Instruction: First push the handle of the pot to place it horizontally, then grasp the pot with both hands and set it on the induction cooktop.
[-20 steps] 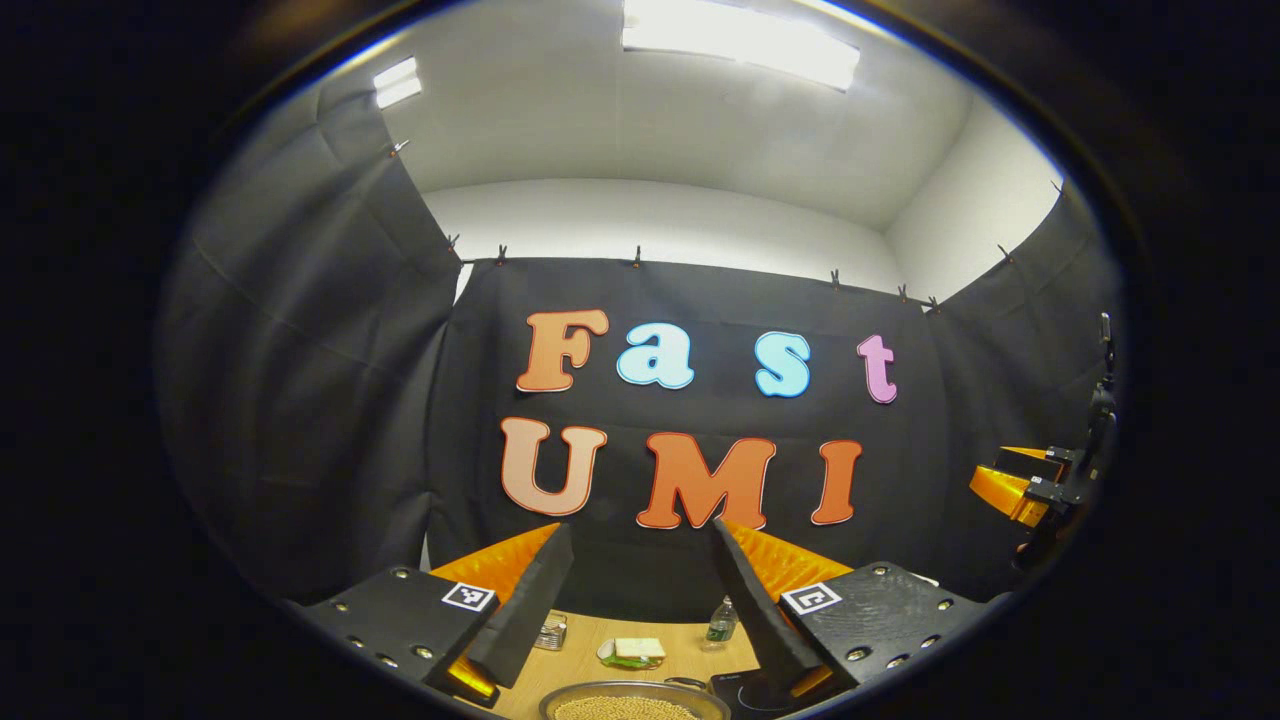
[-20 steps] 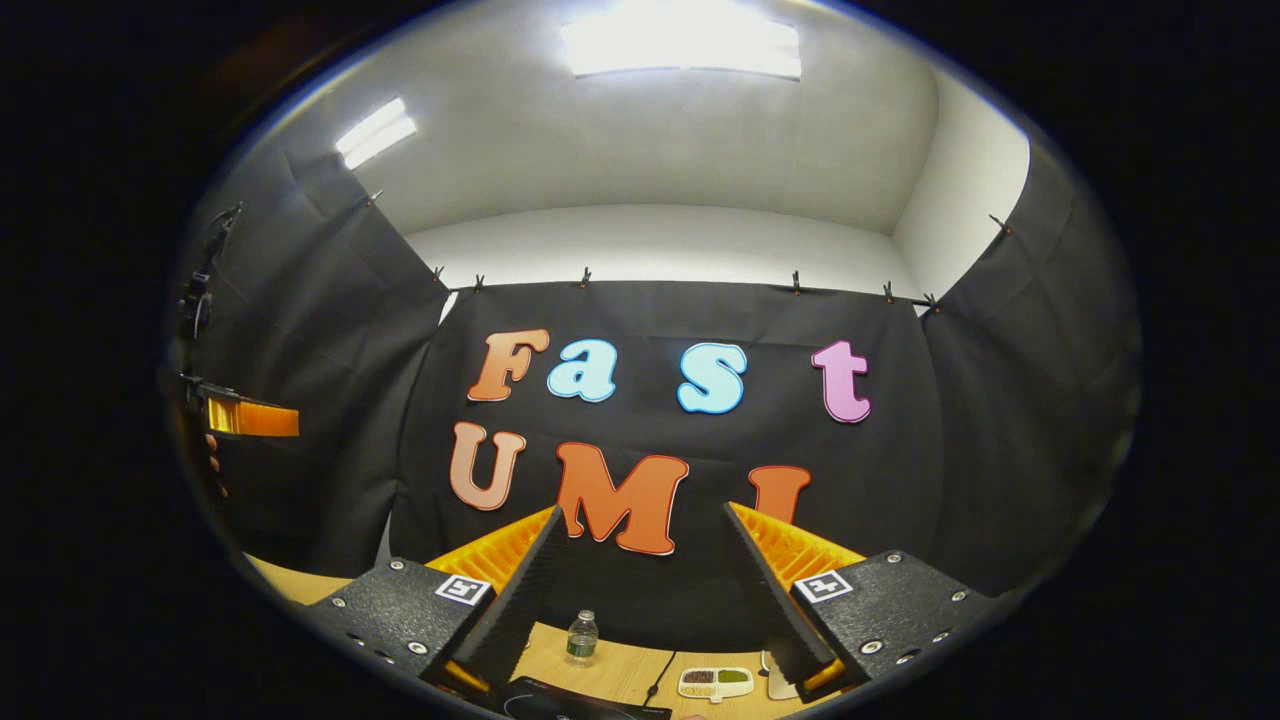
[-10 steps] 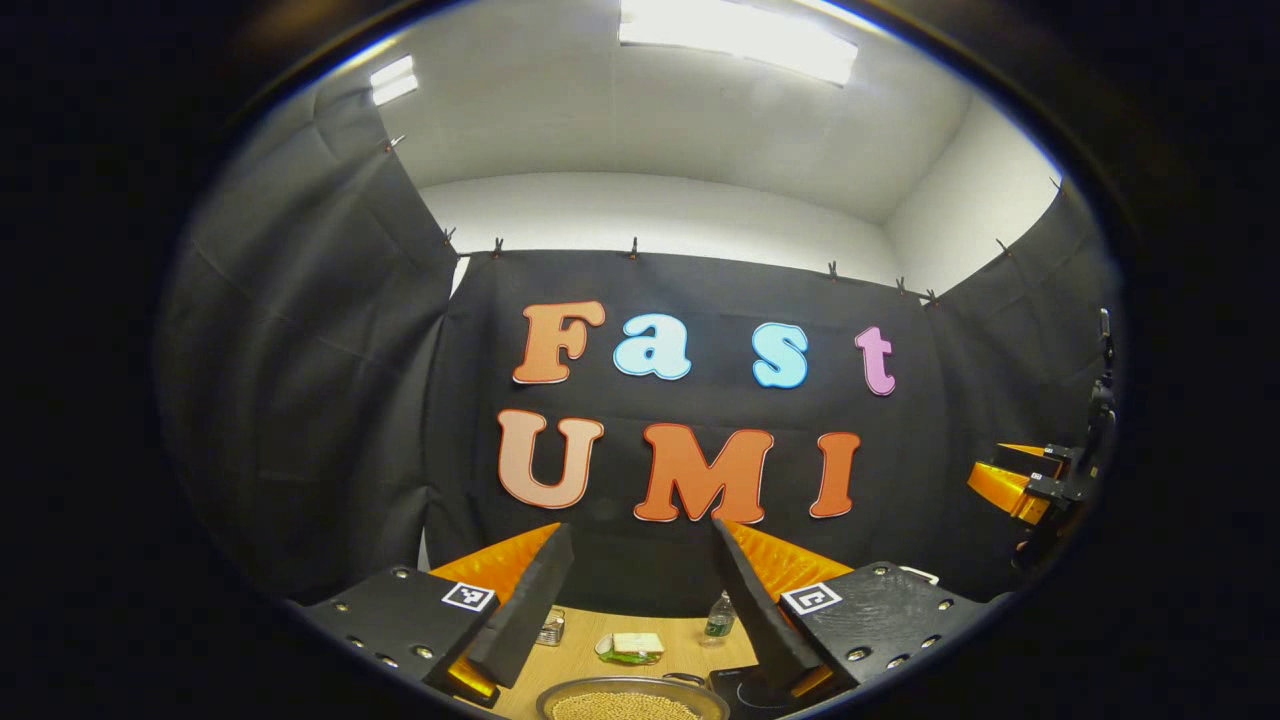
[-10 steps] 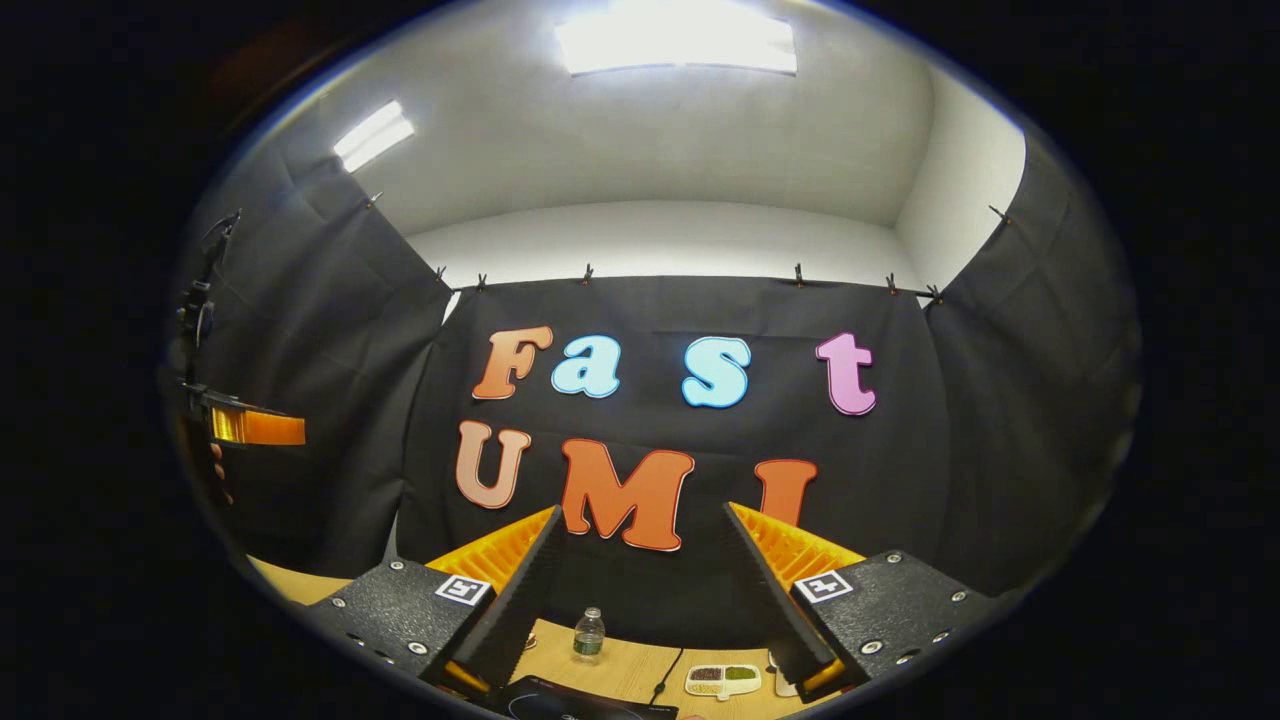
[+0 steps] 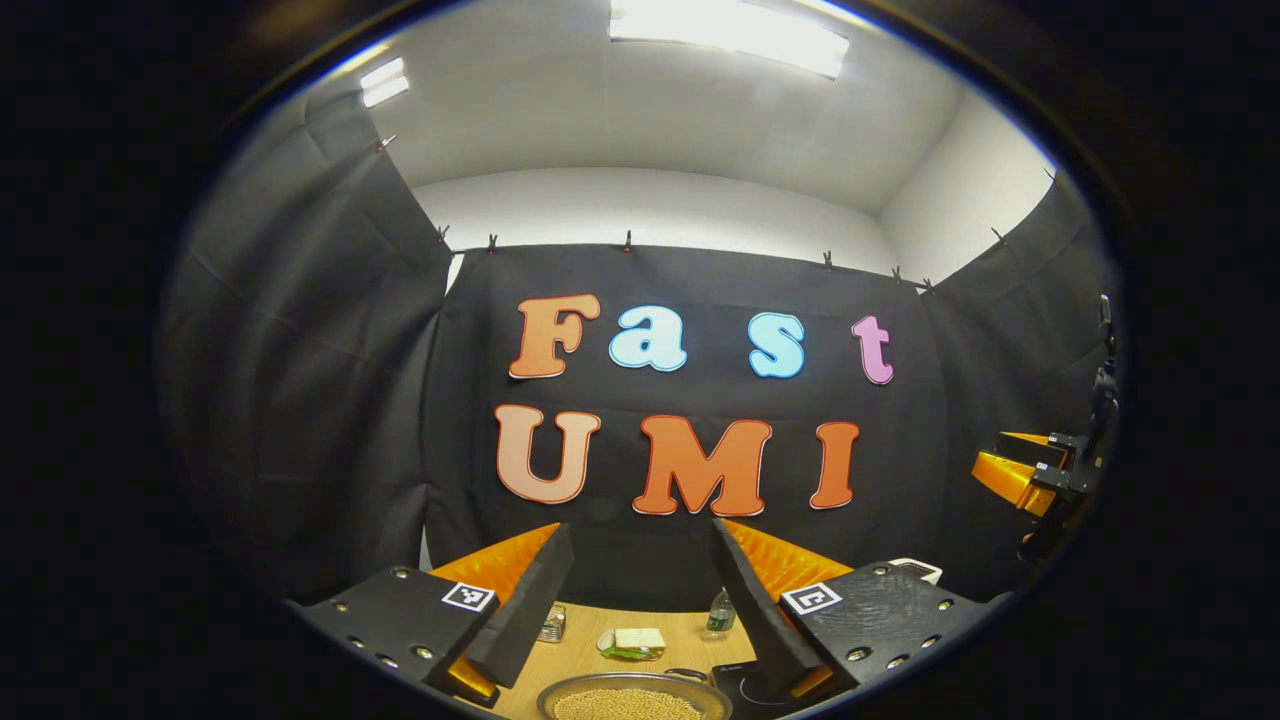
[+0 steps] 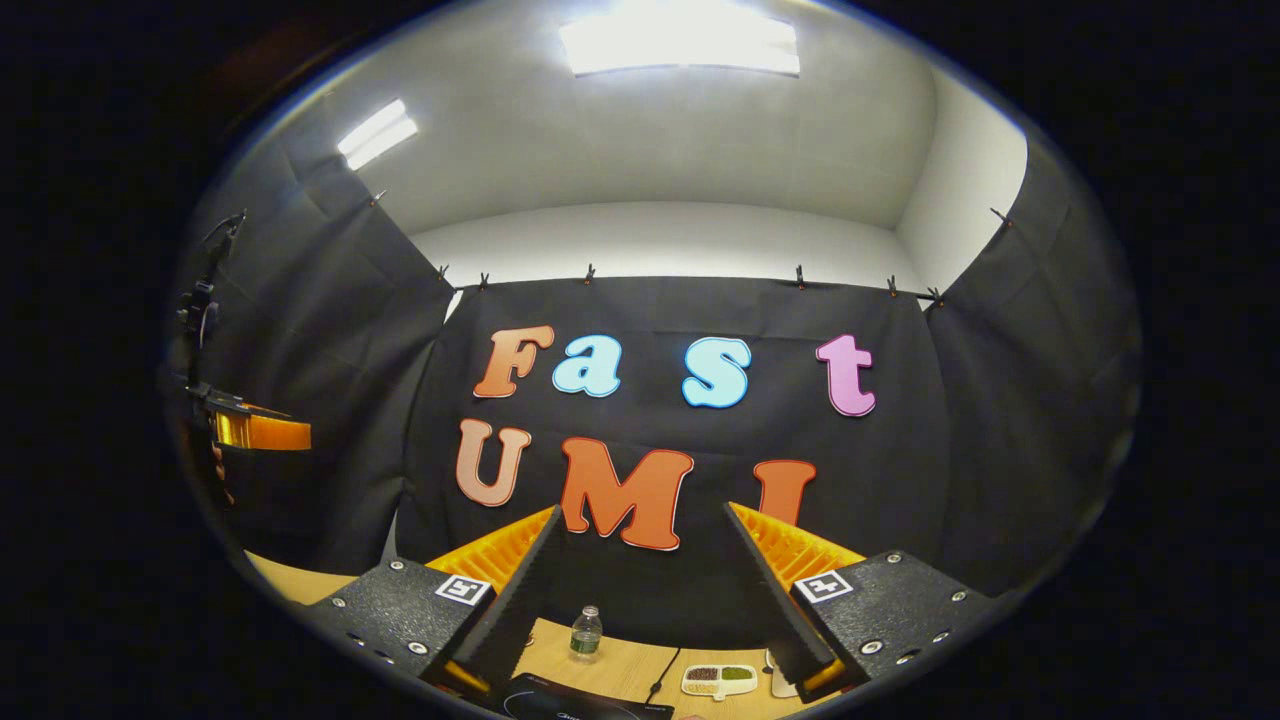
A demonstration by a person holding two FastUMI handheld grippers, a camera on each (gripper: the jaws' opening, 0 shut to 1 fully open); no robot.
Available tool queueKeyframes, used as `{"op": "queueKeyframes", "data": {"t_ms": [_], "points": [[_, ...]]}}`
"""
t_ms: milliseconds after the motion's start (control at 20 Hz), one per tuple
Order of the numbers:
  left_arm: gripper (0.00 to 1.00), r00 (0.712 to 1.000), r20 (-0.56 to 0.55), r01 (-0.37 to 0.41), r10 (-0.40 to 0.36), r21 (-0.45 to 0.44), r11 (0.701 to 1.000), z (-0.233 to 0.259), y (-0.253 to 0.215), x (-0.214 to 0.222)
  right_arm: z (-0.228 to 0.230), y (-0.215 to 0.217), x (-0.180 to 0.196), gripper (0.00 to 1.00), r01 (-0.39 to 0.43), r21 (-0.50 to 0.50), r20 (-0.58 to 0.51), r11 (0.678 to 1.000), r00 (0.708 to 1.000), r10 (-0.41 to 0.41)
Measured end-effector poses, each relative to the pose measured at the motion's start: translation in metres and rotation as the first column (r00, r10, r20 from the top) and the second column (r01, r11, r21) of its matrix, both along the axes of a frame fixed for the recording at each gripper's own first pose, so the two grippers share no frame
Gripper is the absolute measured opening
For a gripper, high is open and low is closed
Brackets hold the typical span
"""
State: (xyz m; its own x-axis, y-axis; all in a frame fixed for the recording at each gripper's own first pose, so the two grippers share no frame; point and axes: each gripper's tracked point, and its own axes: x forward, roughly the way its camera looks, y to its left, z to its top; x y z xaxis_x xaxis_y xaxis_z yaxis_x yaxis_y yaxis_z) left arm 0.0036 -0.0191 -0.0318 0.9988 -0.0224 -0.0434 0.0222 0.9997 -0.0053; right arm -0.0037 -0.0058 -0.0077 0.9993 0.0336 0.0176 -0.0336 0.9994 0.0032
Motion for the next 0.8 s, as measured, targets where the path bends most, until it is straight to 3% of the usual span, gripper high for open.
{"op": "queueKeyframes", "data": {"t_ms": [200,250,350,500,550,600,700,800], "points": [[0.89,0.994,-0.11,0.007,-0.007,0.003,1.0,-0.041,-0.004,-0.002,-0.014,0.0,-0.001,0.95,-0.014,0.008,-0.023,1.0,1.0,0.014],[0.84,0.989,-0.148,0.004,-0.003,0.006,1.0,-0.053,-0.002,-0.003,-0.018,0.001,-0.002,0.95,-0.02,0.011,-0.03,1.0,0.999,0.02],[0.67,0.975,-0.22,-0.018,0.017,-0.006,1.0,-0.078,0.005,-0.004,-0.025,0.004,-0.001,0.95,-0.034,0.018,-0.046,0.999,0.998,0.035],[0.25,0.934,-0.358,-0.032,0.019,-0.03,0.999,-0.124,0.01,-0.01,-0.034,0.01,-0.001,0.95,-0.056,0.014,-0.056,0.998,0.997,0.056],[0.24,0.912,-0.408,-0.054,0.032,-0.042,0.998,-0.142,0.014,-0.016,-0.039,0.01,-0.001,0.95,-0.056,0.012,-0.059,0.998,0.997,0.056],[0.07,0.889,-0.456,-0.07,0.03,-0.07,0.995,-0.158,0.016,-0.021,-0.044,0.012,-0.001,0.95,-0.06,0.01,-0.065,0.998,0.996,0.06],[0.05,0.823,-0.567,-0.12,0.033,-0.117,0.986,-0.197,0.023,-0.035,-0.058,0.02,-0.001,0.95,-0.077,0.011,-0.083,0.997,0.994,0.078],[0.06,0.727,-0.686,-0.18,0.037,-0.138,0.974,-0.238,0.026,-0.059,-0.074,0.028,0.002,0.95,-0.089,0.012,-0.107,0.996,0.99,0.09]]}}
